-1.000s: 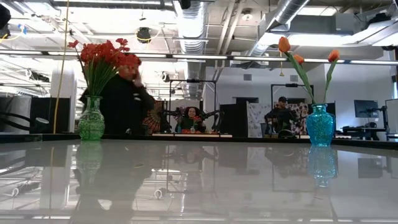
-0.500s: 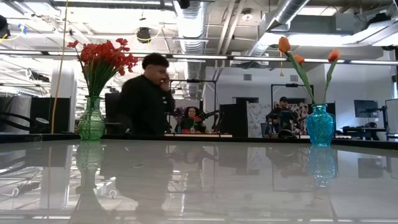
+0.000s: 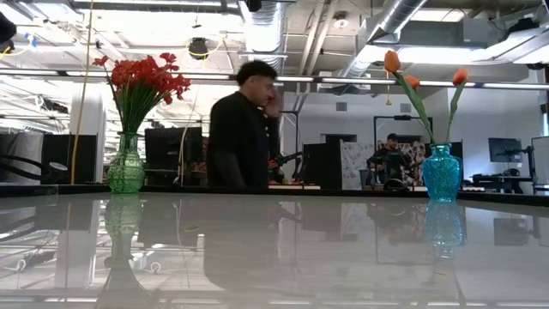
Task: Sort flowers into vase by color
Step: Put the pink tulip into the bottom blue vase, then return to Home Position
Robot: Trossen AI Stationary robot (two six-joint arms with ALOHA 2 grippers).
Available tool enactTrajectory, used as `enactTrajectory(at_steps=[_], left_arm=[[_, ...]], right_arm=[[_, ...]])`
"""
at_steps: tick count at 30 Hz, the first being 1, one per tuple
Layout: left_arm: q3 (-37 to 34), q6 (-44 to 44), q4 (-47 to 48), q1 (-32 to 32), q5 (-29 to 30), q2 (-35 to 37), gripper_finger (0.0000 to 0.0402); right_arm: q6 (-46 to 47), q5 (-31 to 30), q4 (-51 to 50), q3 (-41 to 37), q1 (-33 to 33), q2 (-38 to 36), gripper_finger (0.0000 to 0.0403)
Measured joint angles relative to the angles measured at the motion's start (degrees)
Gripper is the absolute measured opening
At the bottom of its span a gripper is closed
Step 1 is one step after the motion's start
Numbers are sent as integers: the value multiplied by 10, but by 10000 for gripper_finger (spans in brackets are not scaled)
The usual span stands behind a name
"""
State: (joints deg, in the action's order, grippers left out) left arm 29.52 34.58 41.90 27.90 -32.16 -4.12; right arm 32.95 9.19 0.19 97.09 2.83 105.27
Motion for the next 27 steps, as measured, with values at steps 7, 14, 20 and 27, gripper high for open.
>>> enactTrajectory(at_steps=[7,14,20,27], left_arm=[[54,-8,144,0,91,0,165],[56,-9,180,0,95,-10,165],[56,-11,224,0,89,-63,165],[60,-50,232,0,59,-115,165]], right_arm=[[-4,1,0,0,0,0,239],[-4,17,0,0,0,0,239],[-4,19,0,0,0,0,239],[-4,31,0,0,0,0,239]])
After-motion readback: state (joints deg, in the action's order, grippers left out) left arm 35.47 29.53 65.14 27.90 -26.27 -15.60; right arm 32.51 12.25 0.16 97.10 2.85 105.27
